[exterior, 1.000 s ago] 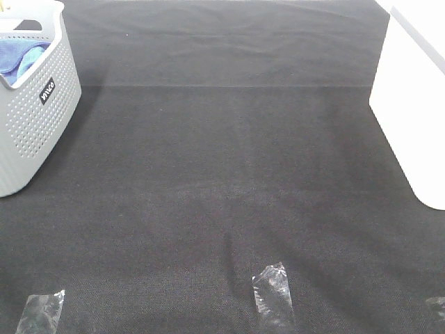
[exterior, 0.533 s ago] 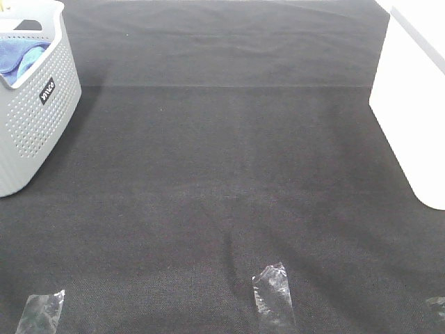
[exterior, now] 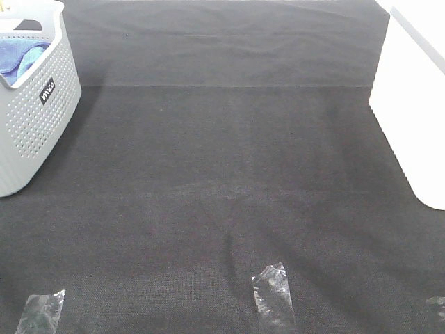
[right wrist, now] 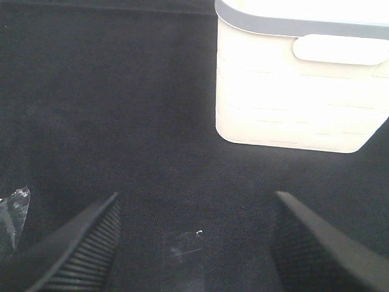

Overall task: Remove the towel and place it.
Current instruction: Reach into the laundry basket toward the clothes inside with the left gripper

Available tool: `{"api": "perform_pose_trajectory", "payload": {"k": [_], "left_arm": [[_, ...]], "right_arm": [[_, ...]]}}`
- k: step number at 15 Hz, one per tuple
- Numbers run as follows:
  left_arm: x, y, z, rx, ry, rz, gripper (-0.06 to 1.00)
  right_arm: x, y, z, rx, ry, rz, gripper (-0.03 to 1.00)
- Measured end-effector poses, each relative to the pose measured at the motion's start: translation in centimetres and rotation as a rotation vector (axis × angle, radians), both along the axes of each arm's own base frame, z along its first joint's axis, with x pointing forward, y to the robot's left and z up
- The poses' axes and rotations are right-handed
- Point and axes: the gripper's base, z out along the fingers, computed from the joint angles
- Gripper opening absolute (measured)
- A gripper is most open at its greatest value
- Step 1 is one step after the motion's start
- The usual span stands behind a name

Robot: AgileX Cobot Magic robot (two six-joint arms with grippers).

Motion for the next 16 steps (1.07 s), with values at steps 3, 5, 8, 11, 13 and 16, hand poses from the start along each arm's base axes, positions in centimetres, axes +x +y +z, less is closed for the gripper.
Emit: {"api": "perform_pose_trajectory", "payload": {"k": [3, 5, 8, 11, 13, 16], "left_arm": [[0.00, 0.00, 0.00, 0.000, 0.000, 0.000, 0.99], [0.00, 0.00, 0.00, 0.000, 0.000, 0.000, 0.99], [0.00, 0.12, 0.00, 0.012, 0.000, 0.008, 0.99], [-0.01, 0.18, 0.00, 0.019, 0.001, 0.013, 0.99], [-0.01, 0.18, 0.00, 0.019, 0.001, 0.013, 0.99], [0.26, 0.19, 0.84, 0.049, 0.012, -0.002, 0.99]], "right_arm": [[0.00, 0.00, 0.00, 0.000, 0.000, 0.000, 0.70], [0.00, 0.00, 0.00, 0.000, 0.000, 0.000, 0.70], [0.00, 0.00, 0.00, 0.000, 0.000, 0.000, 0.70], [0.00, 0.00, 0.00, 0.000, 0.000, 0.000, 0.70], [0.00, 0.00, 0.00, 0.000, 0.000, 0.000, 0.70], [0.00, 0.00, 0.00, 0.000, 0.000, 0.000, 0.70]]}}
